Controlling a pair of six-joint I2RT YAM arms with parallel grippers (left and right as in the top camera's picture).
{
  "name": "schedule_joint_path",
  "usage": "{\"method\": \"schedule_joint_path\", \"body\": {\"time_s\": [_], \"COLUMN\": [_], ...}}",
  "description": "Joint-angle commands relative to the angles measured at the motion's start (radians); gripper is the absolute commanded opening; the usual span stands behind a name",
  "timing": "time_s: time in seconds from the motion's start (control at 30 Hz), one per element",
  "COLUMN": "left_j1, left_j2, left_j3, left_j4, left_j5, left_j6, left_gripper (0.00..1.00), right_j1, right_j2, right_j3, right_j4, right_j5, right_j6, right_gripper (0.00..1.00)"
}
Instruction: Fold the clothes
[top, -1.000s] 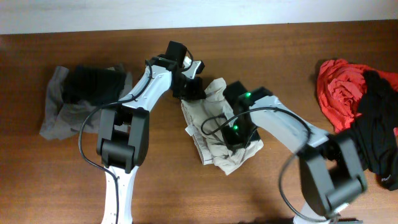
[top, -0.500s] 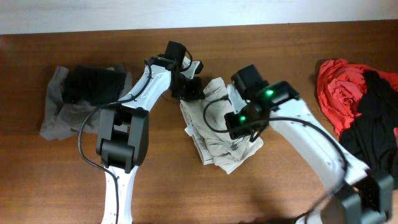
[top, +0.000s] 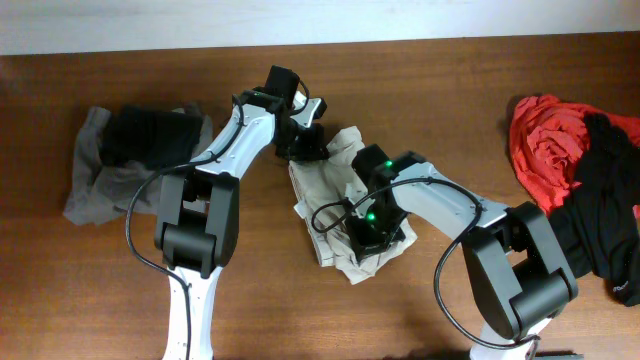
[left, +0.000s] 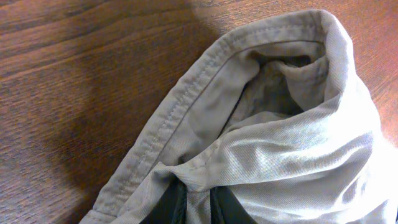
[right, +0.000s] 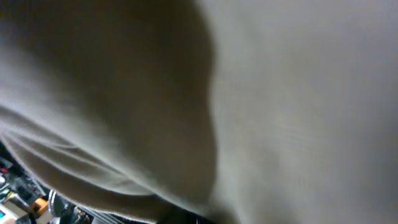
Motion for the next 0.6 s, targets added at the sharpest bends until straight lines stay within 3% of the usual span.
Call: {"method": "schedule_joint_path", "body": {"time_s": [0.0,0.23,0.4,0.57], "left_j1": [0.014,0.029,0.032,0.032], "left_j2": [0.031,-0.011,-0.090,-0.176], "left_j3": [0.023,0.143,0.260,0.353], "left_j4": [-0.002,-0.062,-0.119,-0.197], "left_j5": [-0.060,-0.059,-0.062,-0.143], "left_j6": [-0.001,-0.001,-0.002,-0.002], "left_gripper": [0.15,0.22,0.36,0.54], "right_j1": [0.017,0.007,0.006,0.000], "right_j2": [0.025,-0.063,-0.191,-0.291], "right_j3": [0.001,0.090,0.164,0.219], "right_j4": [0.010,-0.033,-0.056,-0.058], "right_j5": [-0.026,0.037,0.132,0.183], "right_j6": [-0.014,-0.032,-0.032,-0.028], "right_gripper": [0.04,0.04,0.05,0.15]}}
